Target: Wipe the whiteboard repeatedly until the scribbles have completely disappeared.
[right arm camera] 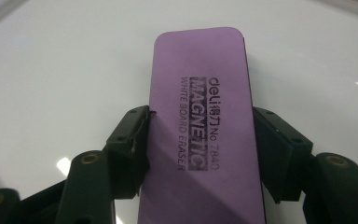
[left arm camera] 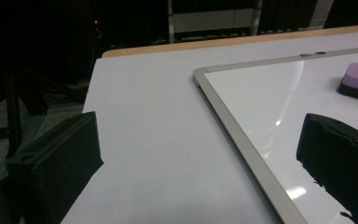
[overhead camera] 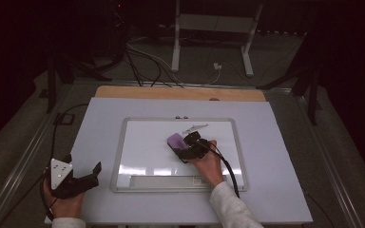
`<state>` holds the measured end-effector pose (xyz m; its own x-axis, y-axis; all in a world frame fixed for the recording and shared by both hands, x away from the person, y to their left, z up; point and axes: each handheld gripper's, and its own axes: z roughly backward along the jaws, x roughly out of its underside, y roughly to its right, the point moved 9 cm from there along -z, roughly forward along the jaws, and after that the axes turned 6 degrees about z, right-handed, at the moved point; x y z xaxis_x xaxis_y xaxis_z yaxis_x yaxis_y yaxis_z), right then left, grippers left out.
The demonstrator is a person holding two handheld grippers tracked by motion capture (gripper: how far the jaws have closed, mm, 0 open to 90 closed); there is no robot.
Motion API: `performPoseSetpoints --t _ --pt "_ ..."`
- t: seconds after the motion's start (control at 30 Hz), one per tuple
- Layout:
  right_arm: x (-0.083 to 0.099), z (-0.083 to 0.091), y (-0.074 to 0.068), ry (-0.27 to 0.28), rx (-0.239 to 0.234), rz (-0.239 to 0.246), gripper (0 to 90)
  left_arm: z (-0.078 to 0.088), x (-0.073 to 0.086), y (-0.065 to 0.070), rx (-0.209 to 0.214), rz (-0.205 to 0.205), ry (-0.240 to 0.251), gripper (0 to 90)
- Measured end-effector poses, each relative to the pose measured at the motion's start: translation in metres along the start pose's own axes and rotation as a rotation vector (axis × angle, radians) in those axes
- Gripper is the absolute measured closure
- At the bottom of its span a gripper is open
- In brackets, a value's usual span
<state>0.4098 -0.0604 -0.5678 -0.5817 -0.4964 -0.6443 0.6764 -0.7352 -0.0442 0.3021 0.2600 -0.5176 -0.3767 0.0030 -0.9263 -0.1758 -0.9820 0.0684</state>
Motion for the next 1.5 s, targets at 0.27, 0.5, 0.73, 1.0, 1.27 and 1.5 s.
performPoseSetpoints --t 0.27,0.5,0.73,1.0,1.27,1.5 --pt "0.001 0.000 -0.006 0.001 -0.029 0.003 41.1 -0.001 0.001 0.000 0.003 -0.003 -0.004 0.7" --pt "-0.001 -0.001 0.005 0.008 0.019 -0.019 41.1 0.001 0.000 -0.002 -0.004 0.005 0.004 0.7" --pt "0.000 0.000 0.020 0.009 0.062 -0.088 41.0 -0.001 0.000 0.000 0.001 -0.001 -0.002 0.7" --pt "-0.009 -0.009 -0.011 0.005 -0.005 -0.005 41.1 0.001 -0.001 -0.001 0.000 0.004 0.004 0.6" --pt "-0.011 -0.008 0.009 -0.007 0.111 -0.062 41.0 -0.001 0.001 -0.001 0.000 0.004 -0.002 0.7" --pt "-0.016 -0.013 -0.007 -0.017 0.061 0.007 41.1 0.001 -0.001 -0.002 -0.003 0.007 0.004 0.7"
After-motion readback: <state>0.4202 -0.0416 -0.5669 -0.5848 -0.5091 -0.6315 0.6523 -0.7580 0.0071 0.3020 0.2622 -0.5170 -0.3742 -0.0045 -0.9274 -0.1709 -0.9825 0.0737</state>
